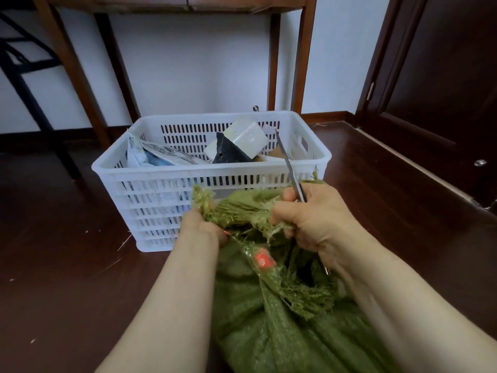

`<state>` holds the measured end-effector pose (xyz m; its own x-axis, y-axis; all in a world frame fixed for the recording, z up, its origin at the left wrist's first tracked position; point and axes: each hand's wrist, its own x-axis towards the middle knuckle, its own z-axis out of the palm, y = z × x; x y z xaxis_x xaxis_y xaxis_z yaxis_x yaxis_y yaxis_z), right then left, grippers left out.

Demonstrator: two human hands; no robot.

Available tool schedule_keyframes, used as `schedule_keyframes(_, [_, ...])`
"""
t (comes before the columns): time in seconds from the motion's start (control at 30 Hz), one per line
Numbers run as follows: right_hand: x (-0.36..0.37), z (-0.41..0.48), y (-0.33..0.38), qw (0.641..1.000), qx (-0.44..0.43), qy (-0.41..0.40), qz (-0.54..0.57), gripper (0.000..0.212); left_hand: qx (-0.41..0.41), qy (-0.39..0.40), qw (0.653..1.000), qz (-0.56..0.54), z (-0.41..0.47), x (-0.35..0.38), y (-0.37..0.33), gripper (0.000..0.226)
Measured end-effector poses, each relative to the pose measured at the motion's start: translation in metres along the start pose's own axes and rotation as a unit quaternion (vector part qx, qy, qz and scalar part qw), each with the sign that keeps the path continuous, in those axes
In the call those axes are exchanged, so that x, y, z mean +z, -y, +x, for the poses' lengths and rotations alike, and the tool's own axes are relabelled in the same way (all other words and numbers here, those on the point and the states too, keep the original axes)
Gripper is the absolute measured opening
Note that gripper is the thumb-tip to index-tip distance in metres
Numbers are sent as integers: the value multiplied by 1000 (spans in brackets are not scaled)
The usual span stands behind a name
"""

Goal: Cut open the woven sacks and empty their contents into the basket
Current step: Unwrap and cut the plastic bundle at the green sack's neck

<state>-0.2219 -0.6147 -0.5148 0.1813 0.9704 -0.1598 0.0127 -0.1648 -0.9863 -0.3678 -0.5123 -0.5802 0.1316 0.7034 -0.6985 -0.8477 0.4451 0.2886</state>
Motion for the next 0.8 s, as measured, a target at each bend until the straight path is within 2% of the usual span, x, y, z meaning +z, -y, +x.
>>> schedule_keyframes(0.1, [-13,3,6,999,23,6,-28,18,52,22,998,11,5,-4,-2,35])
schedule_keyframes(0.13, [-21,4,12,999,5,-7,-39,13,88,37,995,25,9,-4,-4,45])
schedule_keyframes(0.2, [-34,6,25,994,-80,-58,-52,22,143,62,983,95,12,2,-9,74])
schedule_keyframes(0.27, [-38,11,36,972,-185,-123,-81,34,149,109,963,195,-2,12,-7,87])
schedule_keyframes(0.3, [-35,13,38,961,-211,-146,-104,33,140,142,952,233,-12,18,-3,89])
schedule_keyframes(0.33, [-30,17,37,956,-215,-151,-130,31,121,184,940,262,-23,24,3,91])
schedule_keyframes(0.4, [-18,23,30,968,-180,-110,-138,25,75,285,899,324,-37,30,13,97])
schedule_keyframes(0.47, [-13,25,19,990,-117,-35,-71,15,58,364,859,355,-43,27,16,94])
schedule_keyframes(0.5, [-13,24,15,996,-78,-9,-49,15,52,382,850,359,-43,24,16,89])
schedule_keyframes(0.57, [-17,24,3,996,-19,50,-67,24,59,376,853,358,-40,21,14,78])
schedule_keyframes(0.63, [-17,27,-5,993,-13,74,-92,39,79,336,873,346,-36,21,16,59])
schedule_keyframes(0.67, [-15,30,-9,993,-27,56,-102,42,81,309,888,330,-35,22,17,52])
schedule_keyframes(0.8, [3,30,-12,979,-85,-64,-176,35,55,220,945,236,-29,27,25,42])
